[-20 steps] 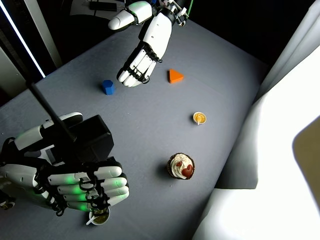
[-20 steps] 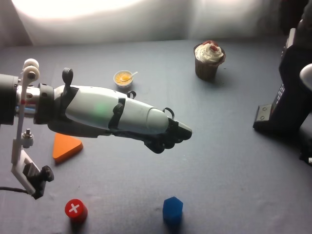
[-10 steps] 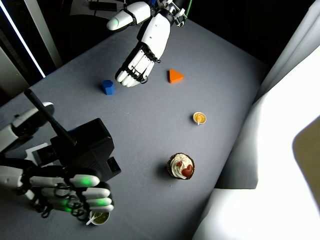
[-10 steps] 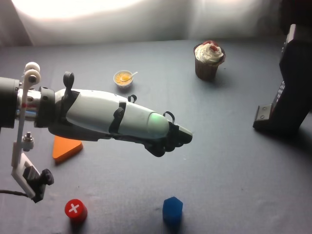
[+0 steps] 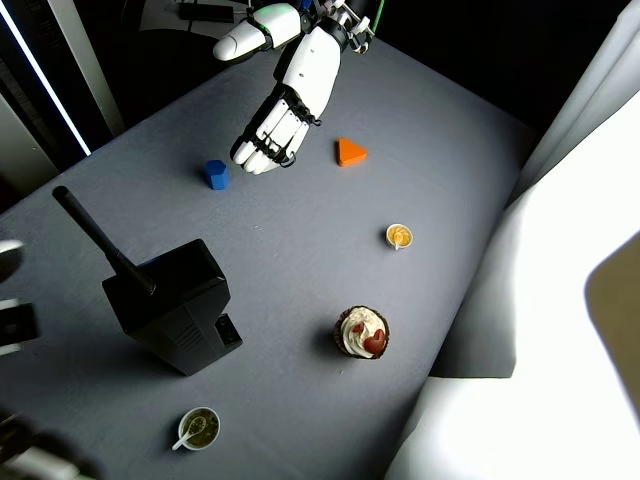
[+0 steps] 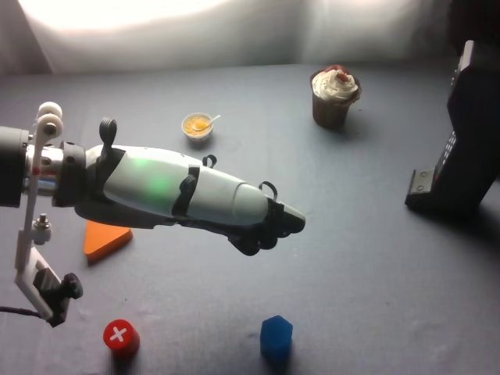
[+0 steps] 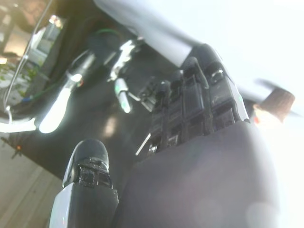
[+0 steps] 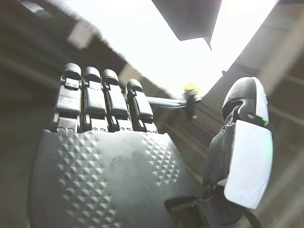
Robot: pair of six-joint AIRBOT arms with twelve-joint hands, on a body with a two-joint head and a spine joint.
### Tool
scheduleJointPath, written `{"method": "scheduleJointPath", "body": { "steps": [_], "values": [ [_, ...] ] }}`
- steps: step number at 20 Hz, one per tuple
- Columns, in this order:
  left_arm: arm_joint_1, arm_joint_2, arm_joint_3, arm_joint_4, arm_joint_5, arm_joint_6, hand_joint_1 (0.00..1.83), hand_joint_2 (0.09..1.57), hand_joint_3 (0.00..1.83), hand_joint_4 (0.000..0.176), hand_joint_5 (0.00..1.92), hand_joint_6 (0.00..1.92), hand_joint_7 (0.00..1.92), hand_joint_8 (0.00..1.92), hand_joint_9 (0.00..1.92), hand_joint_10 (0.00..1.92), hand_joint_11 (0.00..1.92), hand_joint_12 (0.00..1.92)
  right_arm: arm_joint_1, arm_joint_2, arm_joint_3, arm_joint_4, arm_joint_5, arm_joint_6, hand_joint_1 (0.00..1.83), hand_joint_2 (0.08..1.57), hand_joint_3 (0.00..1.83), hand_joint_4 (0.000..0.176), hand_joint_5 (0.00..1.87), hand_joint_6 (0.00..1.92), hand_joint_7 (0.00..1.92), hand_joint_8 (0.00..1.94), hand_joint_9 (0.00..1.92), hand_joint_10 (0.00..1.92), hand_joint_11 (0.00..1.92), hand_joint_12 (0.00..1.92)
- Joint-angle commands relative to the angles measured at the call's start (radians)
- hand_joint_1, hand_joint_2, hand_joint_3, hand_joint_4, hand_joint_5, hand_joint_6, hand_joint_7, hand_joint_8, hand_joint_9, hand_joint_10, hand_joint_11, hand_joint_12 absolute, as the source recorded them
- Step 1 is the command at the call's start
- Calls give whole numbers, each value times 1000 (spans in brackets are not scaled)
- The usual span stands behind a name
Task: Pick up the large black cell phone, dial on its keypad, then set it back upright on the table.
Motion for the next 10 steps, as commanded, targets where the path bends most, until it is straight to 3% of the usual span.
{"method": "scheduleJointPath", "body": {
  "steps": [1,3,5,10],
  "values": [
    [-19,7,-3,-70,-49,-5,0,1179,0,9,163,2,156,3,169,4,0,513,-37,34,-48,-29,127,31,408,879,3,100,0,0,0,0,0,0,0,0],
    [-18,11,-2,-70,-49,-5,0,1189,1,3,197,7,194,8,204,10,0,552,-137,83,-140,-73,127,22,422,888,5,101,0,0,0,0,0,0,0,0],
    [-13,19,-1,-70,-49,-5,0,1190,1,13,204,5,188,2,193,2,0,536,-223,123,-223,-67,127,20,433,895,7,101,0,0,0,0,0,0,0,0],
    [-11,23,9,-72,-49,-6,0,1191,0,5,174,0,169,0,173,0,0,549,-389,220,-420,-16,127,30,421,896,4,91,0,0,0,0,0,0,0,0]
  ]
}}
